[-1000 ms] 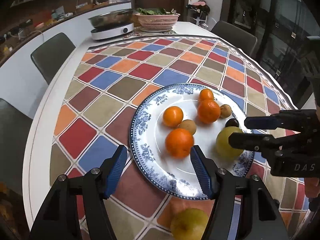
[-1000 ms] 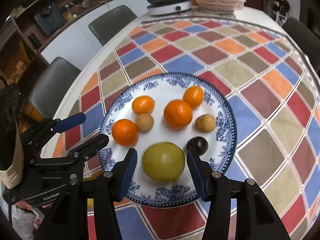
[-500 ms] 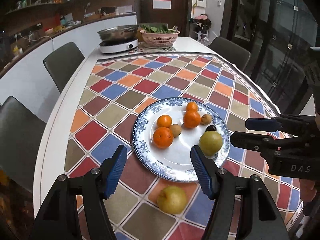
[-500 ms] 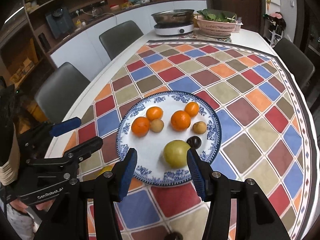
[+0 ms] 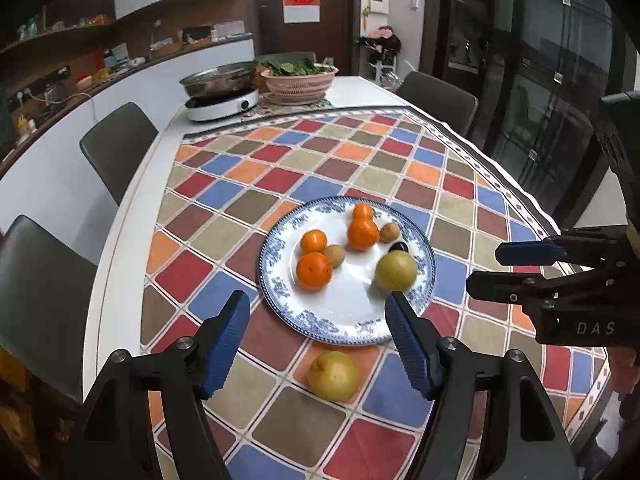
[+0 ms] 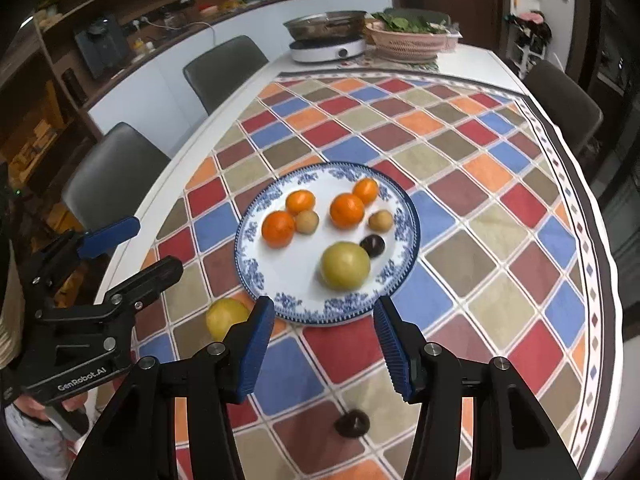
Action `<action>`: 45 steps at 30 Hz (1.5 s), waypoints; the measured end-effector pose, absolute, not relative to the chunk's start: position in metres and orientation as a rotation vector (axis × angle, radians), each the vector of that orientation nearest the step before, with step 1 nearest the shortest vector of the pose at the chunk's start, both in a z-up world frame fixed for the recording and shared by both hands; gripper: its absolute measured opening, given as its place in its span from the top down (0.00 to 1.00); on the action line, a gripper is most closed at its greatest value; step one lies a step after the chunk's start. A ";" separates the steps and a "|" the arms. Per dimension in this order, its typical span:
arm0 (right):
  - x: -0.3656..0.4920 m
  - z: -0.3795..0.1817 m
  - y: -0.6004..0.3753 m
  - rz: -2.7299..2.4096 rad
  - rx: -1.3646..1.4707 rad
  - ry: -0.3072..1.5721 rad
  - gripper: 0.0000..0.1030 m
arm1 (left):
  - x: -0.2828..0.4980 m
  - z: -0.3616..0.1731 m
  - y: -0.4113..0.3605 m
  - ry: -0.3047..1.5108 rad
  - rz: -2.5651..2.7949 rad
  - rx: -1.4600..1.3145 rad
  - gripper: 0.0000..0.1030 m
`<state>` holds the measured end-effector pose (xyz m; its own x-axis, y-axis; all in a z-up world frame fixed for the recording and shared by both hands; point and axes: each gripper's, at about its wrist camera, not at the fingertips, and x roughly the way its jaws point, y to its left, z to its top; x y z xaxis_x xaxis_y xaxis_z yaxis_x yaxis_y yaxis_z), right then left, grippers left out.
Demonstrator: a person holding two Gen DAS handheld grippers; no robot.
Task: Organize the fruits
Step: 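Move the left tool toward the yellow fruit while the right tool approaches a dark plum, then grasp the yellow fruit with the left tool while the right tool grasps the dark plum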
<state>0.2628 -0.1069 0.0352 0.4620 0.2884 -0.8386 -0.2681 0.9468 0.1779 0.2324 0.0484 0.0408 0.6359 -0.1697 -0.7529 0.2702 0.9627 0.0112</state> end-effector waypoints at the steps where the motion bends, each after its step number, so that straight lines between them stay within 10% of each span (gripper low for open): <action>1: 0.262 0.035 -0.108 0.338 0.026 1.042 0.49 | 0.232 0.040 0.048 0.855 -0.258 0.128 0.33; 37: 0.232 -0.071 -0.121 0.208 0.075 1.435 0.57 | 0.258 -0.062 0.027 1.198 -0.303 0.310 0.33; 45: 0.232 -0.076 -0.121 0.204 0.062 1.444 0.64 | 0.258 -0.070 0.025 1.220 -0.332 0.270 0.52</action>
